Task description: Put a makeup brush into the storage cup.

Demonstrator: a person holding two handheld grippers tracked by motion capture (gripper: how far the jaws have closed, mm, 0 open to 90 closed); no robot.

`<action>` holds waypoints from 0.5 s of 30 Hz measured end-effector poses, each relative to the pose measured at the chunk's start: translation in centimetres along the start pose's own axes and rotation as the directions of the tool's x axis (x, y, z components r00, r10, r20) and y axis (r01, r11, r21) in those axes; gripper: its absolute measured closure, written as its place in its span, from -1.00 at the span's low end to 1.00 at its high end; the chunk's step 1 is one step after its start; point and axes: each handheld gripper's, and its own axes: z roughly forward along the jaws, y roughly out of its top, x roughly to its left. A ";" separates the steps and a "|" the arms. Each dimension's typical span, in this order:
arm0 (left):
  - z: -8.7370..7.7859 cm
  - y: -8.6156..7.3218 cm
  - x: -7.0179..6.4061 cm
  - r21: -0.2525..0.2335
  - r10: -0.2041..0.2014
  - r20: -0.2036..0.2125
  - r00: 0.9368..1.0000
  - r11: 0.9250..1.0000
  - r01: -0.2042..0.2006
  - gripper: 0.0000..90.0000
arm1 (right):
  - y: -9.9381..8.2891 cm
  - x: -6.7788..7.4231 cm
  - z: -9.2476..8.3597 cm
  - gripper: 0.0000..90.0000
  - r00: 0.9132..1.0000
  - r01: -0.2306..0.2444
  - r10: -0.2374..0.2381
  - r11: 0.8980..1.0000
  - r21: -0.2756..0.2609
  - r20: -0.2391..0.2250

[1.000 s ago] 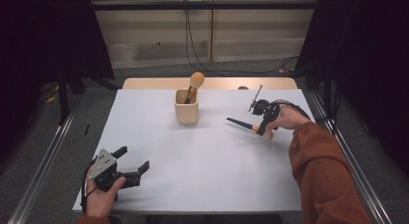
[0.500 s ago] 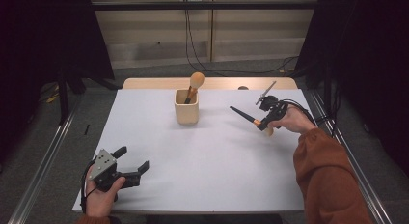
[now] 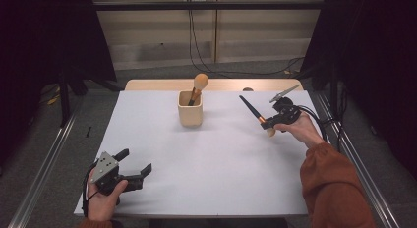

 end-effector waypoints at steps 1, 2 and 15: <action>0.0 0.0 0.0 0.000 0.000 -0.001 1.000 1.000 0.000 -0.93 | -0.2 0.0 -0.2 0.65 1.000 -0.011 0.011 0.999 -0.030 -0.010; 0.0 0.0 0.0 0.000 0.000 0.000 1.000 1.000 0.000 -0.93 | -0.2 0.0 -0.2 0.66 1.000 -0.013 0.012 0.999 -0.049 -0.006; 0.2 0.2 0.1 0.002 0.009 0.010 1.000 1.000 -0.010 -0.93 | -2.4 0.4 -1.1 0.65 0.995 -0.093 0.102 0.948 -0.306 0.013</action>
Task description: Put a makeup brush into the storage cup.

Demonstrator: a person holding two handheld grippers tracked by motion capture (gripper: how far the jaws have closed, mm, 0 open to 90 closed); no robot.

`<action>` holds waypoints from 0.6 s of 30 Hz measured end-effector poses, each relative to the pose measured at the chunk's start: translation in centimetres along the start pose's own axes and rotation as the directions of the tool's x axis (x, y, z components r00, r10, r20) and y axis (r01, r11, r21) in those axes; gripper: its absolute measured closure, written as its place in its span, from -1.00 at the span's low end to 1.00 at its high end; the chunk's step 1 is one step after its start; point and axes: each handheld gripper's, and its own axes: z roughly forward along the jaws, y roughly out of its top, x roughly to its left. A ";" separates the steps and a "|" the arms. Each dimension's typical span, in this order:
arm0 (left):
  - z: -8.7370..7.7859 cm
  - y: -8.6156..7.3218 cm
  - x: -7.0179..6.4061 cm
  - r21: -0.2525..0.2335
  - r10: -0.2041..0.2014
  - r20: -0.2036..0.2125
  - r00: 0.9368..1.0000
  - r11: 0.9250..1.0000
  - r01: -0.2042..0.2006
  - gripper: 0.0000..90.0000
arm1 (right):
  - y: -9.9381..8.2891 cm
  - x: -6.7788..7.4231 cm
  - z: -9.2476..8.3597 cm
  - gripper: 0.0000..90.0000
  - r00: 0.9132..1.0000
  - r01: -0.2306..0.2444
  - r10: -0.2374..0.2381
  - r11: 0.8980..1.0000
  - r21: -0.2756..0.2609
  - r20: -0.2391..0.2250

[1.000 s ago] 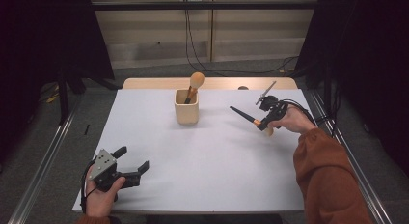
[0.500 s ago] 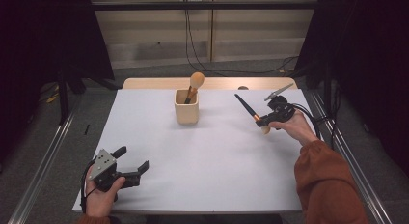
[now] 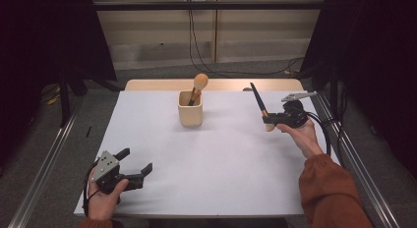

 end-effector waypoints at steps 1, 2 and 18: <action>0.0 0.0 0.0 -0.001 -0.002 0.001 1.000 1.000 0.002 -0.93 | -0.2 0.0 0.0 0.65 1.000 0.000 0.000 1.000 -0.012 -0.001; -0.1 0.1 -0.1 -0.002 -0.004 0.001 1.000 1.000 0.004 -0.93 | -0.3 0.1 -0.1 0.65 1.000 -0.010 0.010 1.000 -0.019 -0.010; 0.5 1.6 -1.6 -0.025 0.014 0.063 0.998 1.000 -0.013 -0.93 | -2.2 2.4 -1.6 0.65 0.996 -0.006 -0.007 0.989 -0.150 -0.085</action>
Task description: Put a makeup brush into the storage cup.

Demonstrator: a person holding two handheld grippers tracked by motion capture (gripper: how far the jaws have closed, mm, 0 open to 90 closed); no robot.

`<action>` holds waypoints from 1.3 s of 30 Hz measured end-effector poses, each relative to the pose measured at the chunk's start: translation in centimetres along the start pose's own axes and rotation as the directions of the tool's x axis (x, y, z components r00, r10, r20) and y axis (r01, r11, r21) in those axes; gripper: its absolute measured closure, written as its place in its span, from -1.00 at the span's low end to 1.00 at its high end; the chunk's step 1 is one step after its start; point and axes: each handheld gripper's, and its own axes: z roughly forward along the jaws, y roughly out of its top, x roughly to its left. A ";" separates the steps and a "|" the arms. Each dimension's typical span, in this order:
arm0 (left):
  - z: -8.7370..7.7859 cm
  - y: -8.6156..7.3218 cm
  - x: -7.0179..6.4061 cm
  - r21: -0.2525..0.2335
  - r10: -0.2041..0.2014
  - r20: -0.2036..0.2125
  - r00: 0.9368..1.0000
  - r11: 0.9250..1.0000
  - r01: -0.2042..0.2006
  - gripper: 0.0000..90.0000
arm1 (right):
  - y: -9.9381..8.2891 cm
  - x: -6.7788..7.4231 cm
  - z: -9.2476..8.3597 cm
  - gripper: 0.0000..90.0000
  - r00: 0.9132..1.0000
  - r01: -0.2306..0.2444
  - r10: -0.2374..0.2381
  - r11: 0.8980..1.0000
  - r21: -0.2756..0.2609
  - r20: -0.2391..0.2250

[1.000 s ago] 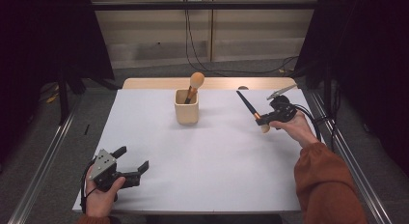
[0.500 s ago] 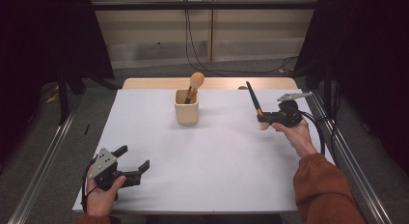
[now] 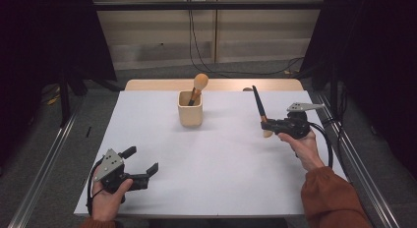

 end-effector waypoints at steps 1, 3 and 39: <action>0.1 0.1 -0.1 0.001 0.003 0.006 1.000 1.000 -0.003 -0.93 | 0.0 0.2 -0.2 0.65 1.000 0.001 -0.001 1.000 -0.011 -0.016; 0.2 0.4 -0.2 0.000 0.008 0.010 1.000 1.000 -0.008 -0.93 | -0.1 0.5 -0.4 0.65 1.000 0.002 -0.002 1.000 -0.025 -0.021; 4.8 3.2 -3.6 0.051 0.090 0.209 0.974 0.993 -0.102 -0.93 | -1.7 7.6 0.6 0.65 0.958 0.123 -0.116 0.992 0.011 -0.261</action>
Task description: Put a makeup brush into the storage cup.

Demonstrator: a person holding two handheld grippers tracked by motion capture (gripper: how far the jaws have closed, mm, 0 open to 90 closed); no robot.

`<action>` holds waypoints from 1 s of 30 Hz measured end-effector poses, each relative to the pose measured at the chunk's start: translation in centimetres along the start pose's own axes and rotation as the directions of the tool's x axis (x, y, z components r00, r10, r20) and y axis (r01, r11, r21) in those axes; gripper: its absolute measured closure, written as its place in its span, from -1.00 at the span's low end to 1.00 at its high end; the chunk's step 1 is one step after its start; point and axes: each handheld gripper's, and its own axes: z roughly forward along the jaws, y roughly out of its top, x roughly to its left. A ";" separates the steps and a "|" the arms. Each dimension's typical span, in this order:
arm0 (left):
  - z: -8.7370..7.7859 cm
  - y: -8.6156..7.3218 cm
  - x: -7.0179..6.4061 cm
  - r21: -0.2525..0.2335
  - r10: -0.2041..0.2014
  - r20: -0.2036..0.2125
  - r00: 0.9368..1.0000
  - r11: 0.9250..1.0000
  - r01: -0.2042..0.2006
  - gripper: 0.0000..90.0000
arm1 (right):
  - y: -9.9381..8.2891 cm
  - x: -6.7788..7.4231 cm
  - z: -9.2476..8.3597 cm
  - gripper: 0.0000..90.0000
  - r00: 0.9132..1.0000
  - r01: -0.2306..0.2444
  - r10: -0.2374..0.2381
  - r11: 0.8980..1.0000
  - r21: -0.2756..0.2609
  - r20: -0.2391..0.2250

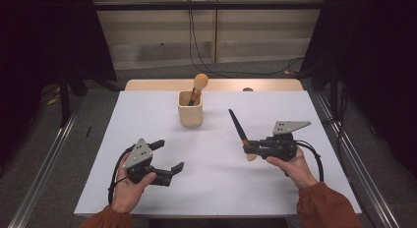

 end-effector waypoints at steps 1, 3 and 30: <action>0.2 0.1 -0.1 0.004 -0.001 0.010 1.000 1.000 0.001 -0.93 | 0.0 0.2 0.2 0.65 1.000 0.003 -0.003 1.000 0.007 -0.011; 0.5 0.3 -0.2 0.012 0.006 0.026 1.000 1.000 -0.006 -0.93 | 0.1 0.4 0.5 0.65 1.000 0.010 -0.009 1.000 0.015 -0.029; 3.1 2.7 -1.2 0.120 0.062 0.209 0.976 0.989 -0.088 -0.92 | 1.5 3.8 4.6 0.66 0.974 0.162 -0.118 0.960 0.229 -0.194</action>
